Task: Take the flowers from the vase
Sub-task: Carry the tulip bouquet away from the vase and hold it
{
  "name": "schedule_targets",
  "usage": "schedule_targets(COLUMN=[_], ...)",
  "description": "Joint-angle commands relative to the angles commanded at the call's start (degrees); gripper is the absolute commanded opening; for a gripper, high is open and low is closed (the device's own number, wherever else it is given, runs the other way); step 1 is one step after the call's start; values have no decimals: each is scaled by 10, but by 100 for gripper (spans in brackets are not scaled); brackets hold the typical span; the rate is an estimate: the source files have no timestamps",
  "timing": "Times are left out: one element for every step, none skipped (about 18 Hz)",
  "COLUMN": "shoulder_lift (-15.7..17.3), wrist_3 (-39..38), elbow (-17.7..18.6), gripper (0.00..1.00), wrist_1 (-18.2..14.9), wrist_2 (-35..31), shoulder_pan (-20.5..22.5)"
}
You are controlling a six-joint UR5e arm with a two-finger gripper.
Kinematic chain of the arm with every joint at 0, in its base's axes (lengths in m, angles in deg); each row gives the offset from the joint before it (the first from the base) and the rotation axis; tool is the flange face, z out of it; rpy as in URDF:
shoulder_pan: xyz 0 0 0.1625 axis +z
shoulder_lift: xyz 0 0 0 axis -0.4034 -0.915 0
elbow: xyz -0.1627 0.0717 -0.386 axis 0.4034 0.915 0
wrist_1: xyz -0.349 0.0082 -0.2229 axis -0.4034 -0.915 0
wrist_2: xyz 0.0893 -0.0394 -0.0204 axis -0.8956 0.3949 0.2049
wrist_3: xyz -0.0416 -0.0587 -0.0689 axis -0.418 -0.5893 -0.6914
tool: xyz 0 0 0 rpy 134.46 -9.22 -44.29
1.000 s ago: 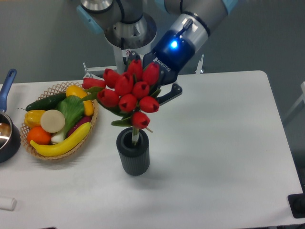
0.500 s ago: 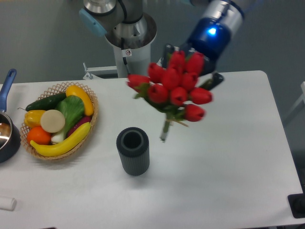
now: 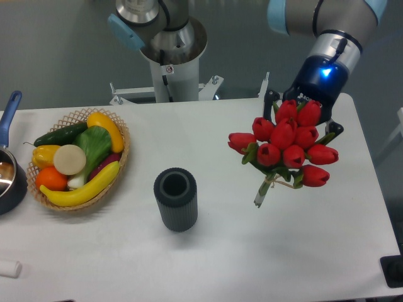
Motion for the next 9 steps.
schedule_targets(shoulder_lift=[1, 1, 1, 1, 1, 1, 1, 1, 1], wrist_3=[0, 0, 0, 0, 0, 0, 0, 0, -1], elbow=[0, -1, -1, -1, -2, -3, -5, -7, -7], gripper=[45, 45, 45, 45, 45, 45, 45, 45, 45], wrist_1=[0, 0, 0, 0, 0, 0, 0, 0, 0], wrist_2=[0, 1, 1, 1, 1, 1, 1, 1, 1], shoulder_pan=[0, 1, 1, 2, 2, 2, 2, 3, 4])
